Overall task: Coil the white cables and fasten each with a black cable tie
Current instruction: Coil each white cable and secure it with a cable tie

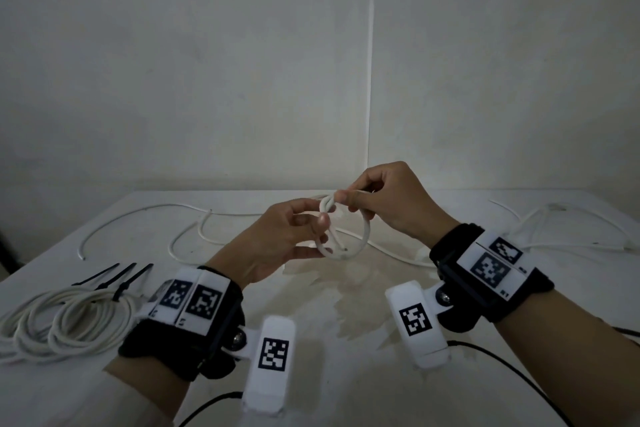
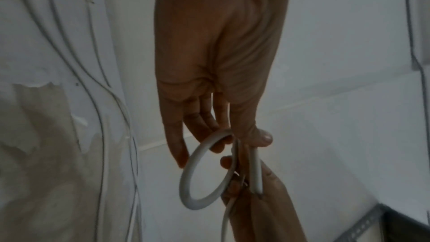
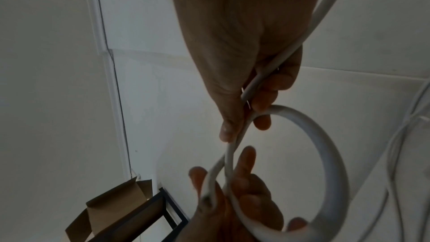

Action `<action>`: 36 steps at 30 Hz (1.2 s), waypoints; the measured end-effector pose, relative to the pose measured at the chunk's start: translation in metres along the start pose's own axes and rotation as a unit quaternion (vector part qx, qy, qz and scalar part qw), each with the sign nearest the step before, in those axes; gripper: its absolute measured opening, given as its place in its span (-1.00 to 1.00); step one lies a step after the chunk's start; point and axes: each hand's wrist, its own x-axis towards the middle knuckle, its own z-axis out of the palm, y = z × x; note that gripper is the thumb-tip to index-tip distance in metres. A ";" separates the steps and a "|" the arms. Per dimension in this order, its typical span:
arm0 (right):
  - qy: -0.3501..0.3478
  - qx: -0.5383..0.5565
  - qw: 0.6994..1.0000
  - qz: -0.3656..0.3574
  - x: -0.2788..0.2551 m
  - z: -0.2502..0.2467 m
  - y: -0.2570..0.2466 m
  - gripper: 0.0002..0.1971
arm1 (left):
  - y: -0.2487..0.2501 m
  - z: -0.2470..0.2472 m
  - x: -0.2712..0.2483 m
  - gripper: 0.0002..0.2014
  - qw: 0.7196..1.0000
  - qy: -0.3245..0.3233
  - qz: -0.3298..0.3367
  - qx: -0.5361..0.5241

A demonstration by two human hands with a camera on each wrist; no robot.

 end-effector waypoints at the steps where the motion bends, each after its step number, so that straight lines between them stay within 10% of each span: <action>1: -0.001 0.008 1.000 0.004 -0.001 0.000 -0.001 -0.73 | 0.000 0.002 0.000 -0.90 1.000 0.004 0.011 0.022; 13: -0.061 0.027 0.997 0.037 0.001 0.001 -0.006 -0.84 | -0.006 0.004 0.011 -0.96 0.927 0.207 0.183 0.255; 19: -0.101 -0.036 0.994 0.029 0.000 0.001 0.000 -0.80 | -0.017 -0.002 0.015 -0.90 0.820 0.270 0.275 0.424; 26: -0.078 -0.043 0.996 0.008 0.002 0.002 0.001 -0.77 | -0.009 -0.002 0.012 -0.82 0.941 0.114 0.177 0.265; 36: -0.046 -0.157 0.986 -0.028 0.006 -0.003 0.002 -0.71 | -0.008 0.005 0.011 -0.69 0.887 0.046 0.145 0.435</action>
